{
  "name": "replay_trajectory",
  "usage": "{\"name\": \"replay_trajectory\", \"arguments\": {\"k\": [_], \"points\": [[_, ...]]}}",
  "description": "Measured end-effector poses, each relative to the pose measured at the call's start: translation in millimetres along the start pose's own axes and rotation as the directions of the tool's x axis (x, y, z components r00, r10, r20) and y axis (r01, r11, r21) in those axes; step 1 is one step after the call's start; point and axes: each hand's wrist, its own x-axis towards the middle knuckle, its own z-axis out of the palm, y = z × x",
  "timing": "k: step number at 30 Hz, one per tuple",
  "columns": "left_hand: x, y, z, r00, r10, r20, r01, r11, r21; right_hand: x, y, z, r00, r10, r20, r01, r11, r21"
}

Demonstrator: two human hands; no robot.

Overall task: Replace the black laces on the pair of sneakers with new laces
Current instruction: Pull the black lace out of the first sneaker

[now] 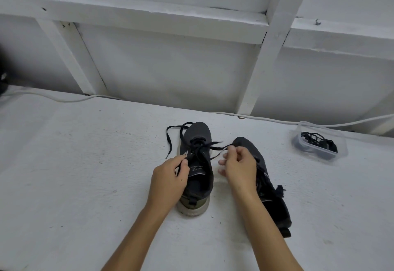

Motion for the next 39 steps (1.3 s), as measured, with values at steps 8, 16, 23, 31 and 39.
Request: {"name": "replay_trajectory", "arguments": {"k": [8, 16, 23, 31, 39], "points": [[0.3, 0.2, -0.2, 1.0, -0.003, 0.002, 0.003, 1.0, -0.001, 6.1, 2.3, -5.1, 0.996, -0.047, 0.078, 0.057, 0.99, -0.127], [0.9, 0.8, 0.2, 1.0, 0.016, 0.003, -0.016, 1.0, 0.016, -6.5, -0.3, -2.7, 0.938, 0.13, 0.32, -0.075, 0.981, -0.18], [0.2, 0.6, -0.6, 1.0, 0.023, 0.005, -0.023, 1.0, 0.01, 3.3, -11.5, -5.9, 0.963, 0.081, 0.258, -0.031, 0.981, -0.191], [0.3, 0.9, -0.6, 1.0, 0.023, -0.012, -0.023, 1.0, 0.002, -6.4, -3.0, -11.5, 0.89, 0.107, 0.443, -0.024, 0.982, -0.189], [0.5, -0.9, -1.1, 0.999, 0.034, 0.008, -0.034, 0.999, 0.001, 4.9, -3.3, -3.6, 0.991, -0.034, 0.131, 0.037, 0.999, -0.019]]}}
